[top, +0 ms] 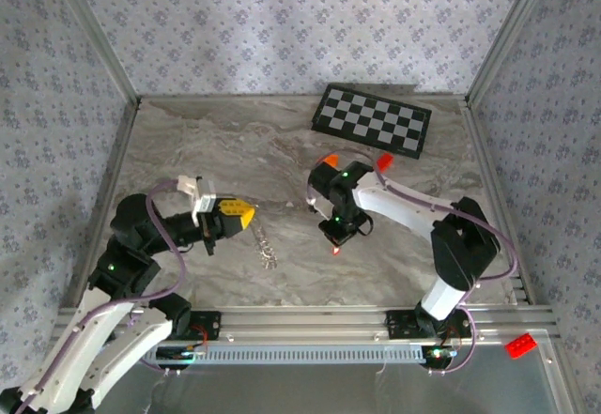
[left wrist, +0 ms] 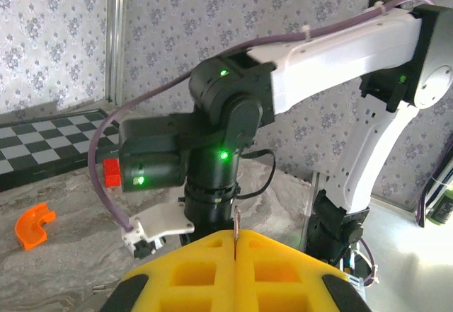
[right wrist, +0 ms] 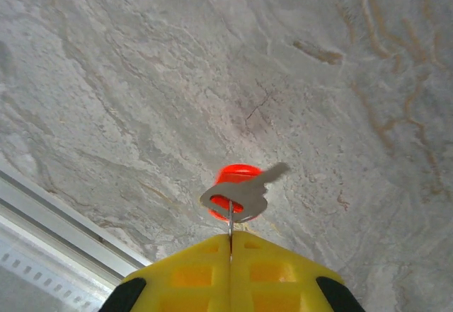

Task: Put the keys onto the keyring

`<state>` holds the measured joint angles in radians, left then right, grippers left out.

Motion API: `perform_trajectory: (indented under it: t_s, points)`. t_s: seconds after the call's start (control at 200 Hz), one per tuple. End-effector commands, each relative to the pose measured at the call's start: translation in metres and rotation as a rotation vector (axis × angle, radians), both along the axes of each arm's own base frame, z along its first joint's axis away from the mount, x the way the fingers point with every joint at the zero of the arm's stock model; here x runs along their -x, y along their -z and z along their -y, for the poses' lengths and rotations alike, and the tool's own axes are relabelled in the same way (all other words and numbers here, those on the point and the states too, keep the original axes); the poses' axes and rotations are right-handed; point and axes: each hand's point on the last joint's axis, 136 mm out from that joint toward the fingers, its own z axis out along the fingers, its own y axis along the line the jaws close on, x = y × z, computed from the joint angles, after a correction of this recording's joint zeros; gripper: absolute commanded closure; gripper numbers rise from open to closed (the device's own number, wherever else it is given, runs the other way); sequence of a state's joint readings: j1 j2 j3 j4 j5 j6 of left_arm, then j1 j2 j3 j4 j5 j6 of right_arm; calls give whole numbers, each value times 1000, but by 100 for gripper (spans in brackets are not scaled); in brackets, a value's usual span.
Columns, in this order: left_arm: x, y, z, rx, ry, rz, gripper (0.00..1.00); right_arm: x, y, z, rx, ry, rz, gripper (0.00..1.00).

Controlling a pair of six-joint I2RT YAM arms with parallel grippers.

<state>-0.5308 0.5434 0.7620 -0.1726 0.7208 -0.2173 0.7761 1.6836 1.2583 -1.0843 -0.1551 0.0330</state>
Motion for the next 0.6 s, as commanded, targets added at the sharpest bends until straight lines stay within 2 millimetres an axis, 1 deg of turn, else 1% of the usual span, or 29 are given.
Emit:
perform_trajectory:
  t_s: [0.0, 0.105, 0.205, 0.275, 0.41, 0.595]
  points:
    - [8, -8, -1, 12, 20, 56, 100, 8, 13, -2, 17, 12, -59, 100]
    - [11, -7, -1, 6, 34, 53, 100, 10, 24, -1, 46, -2, -88, 100]
    - [15, -7, -2, 6, 43, 55, 100, 9, 36, 12, 141, -42, -107, 100]
    - [17, -7, -3, 8, 44, 58, 100, 11, 41, 15, 180, -62, -131, 100]
    - [18, -9, -3, 8, 47, 66, 100, 2, 41, 12, 210, -98, -110, 100]
    - [22, -10, -7, 7, 40, 83, 100, -1, 47, 13, 253, -124, -123, 100]
